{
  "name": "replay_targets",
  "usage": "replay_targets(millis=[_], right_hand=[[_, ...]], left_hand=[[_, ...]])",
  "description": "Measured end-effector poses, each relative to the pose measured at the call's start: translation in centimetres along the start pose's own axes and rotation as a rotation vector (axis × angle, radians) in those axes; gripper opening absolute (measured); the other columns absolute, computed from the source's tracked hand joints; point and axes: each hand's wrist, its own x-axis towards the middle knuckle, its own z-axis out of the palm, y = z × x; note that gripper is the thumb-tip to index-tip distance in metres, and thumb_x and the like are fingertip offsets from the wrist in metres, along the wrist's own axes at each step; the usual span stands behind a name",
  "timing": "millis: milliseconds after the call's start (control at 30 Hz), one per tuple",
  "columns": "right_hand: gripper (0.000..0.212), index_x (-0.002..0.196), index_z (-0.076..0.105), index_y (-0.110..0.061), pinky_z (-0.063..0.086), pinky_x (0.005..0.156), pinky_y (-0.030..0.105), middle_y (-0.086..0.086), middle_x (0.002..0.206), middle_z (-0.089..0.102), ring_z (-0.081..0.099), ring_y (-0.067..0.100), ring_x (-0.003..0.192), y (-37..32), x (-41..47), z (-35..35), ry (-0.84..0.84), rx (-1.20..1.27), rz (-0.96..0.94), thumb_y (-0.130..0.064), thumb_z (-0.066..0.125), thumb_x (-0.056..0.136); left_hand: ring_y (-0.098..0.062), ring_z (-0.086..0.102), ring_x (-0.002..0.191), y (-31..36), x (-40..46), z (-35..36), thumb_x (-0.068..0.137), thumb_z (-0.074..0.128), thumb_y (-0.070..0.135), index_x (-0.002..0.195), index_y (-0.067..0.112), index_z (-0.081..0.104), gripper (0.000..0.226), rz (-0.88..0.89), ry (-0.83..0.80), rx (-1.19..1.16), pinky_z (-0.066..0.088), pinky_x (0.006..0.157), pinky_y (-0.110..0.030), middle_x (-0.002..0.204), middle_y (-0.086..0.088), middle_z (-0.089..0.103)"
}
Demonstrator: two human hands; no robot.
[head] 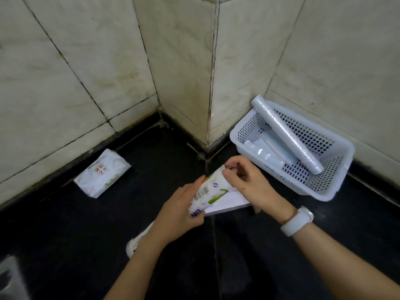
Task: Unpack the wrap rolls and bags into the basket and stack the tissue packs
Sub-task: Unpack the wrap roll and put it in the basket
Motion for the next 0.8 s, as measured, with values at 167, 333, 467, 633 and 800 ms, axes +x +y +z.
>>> replay_targets(millis=[167,333,467,633,800], right_hand=[[0.031,0.112,0.046,-0.037,0.045,0.084,0.015,-0.014,0.099,0.055,0.056,-0.001,0.091,0.3,-1.7,-2.0,-0.087,-0.061,0.075,-0.029,0.059,0.085],[0.032,0.122,0.054,-0.024,0.035,0.078,0.000,-0.011,0.104,0.056,0.053,0.002,0.095,1.3,-3.4,-2.1,-0.055,-0.223,0.072,-0.027,0.051,0.091],[0.032,0.123,0.054,-0.021,0.037,0.068,-0.004,-0.007,0.108,0.054,0.054,0.002,0.088,2.2,-4.9,-1.6,0.011,-0.194,0.115,-0.026,0.049,0.092],[0.030,0.119,0.057,-0.026,0.038,0.067,0.003,-0.010,0.099,0.058,0.055,-0.001,0.078,3.9,-6.1,-1.3,0.085,-0.146,0.193,-0.031,0.050,0.091],[0.031,0.120,0.057,-0.025,0.049,0.084,0.030,-0.010,0.096,0.058,0.054,0.007,0.085,5.8,-6.7,-1.4,0.097,-0.103,0.248,-0.031,0.051,0.090]], left_hand=[[-0.002,0.042,0.109,0.8,-0.3,0.4,0.082,0.062,0.037,0.129,0.055,0.003,0.077,0.052,-0.051,0.028,0.041,0.093,-0.024,0.130,0.013,0.045],[-0.003,0.042,0.112,1.0,-0.9,1.9,0.086,0.055,0.042,0.129,0.053,0.002,0.069,0.104,-0.015,0.093,0.041,0.092,-0.025,0.137,0.013,0.044],[-0.007,0.045,0.111,1.1,-1.6,3.6,0.091,0.048,0.041,0.133,0.047,0.002,0.063,0.119,0.023,0.167,0.036,0.090,-0.022,0.141,0.010,0.043],[-0.018,0.063,0.099,1.9,-2.1,4.2,0.091,0.041,0.033,0.133,0.022,0.045,0.044,0.139,0.100,0.244,0.048,0.080,-0.028,0.126,0.000,0.062],[-0.014,0.069,0.088,2.8,-2.1,4.1,0.087,0.043,0.029,0.117,0.017,0.063,0.037,0.214,0.125,0.298,0.054,0.070,-0.023,0.109,0.000,0.071]])
